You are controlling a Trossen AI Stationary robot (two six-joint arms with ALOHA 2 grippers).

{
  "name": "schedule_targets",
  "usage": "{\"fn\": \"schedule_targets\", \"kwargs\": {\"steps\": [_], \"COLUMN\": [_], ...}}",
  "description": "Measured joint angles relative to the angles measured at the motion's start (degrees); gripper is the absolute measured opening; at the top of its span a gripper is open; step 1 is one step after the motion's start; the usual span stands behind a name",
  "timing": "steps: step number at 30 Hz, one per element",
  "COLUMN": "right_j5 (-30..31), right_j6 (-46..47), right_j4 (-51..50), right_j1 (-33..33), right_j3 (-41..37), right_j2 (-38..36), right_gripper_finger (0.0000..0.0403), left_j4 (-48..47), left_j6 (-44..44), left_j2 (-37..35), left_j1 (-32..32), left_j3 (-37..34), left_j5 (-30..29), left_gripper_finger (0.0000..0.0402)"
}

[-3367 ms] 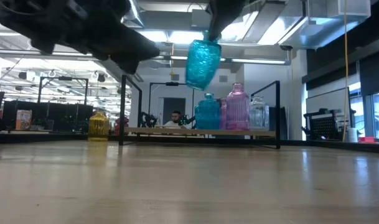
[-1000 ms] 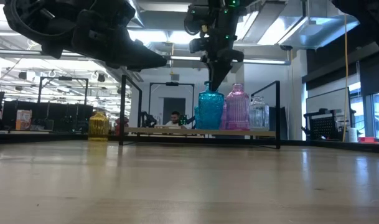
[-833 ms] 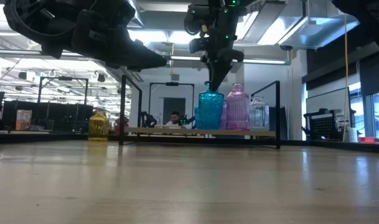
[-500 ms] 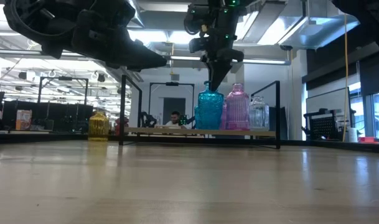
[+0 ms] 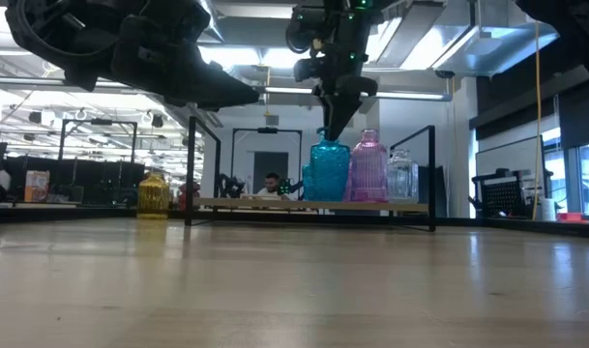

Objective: Sort vases onto shelf
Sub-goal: Put the blue vase aligned with the other blue vase on the shelf

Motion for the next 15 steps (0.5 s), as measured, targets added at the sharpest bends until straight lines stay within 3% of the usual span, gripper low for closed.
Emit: {"fn": "schedule_targets", "kwargs": {"steps": [7, 15], "right_j5": [0.7, -0.8], "right_j6": [0.1, 6.0], "right_j4": [-0.7, -3.1], "right_j1": [0.7, 3.9], "right_j3": [0.0, 0.0], "right_j2": [-0.4, -5.9], "right_gripper_finger": [0.0106, 0.0106], "left_j4": [0.0, 0.0], "left_j6": [0.0, 0.0], "left_j2": [0.0, 0.0], "left_j1": [0.0, 0.0], "left_j3": [0.0, 0.0], "left_j5": [0.0, 0.0], "left_gripper_finger": [0.0094, 0.0094]}}
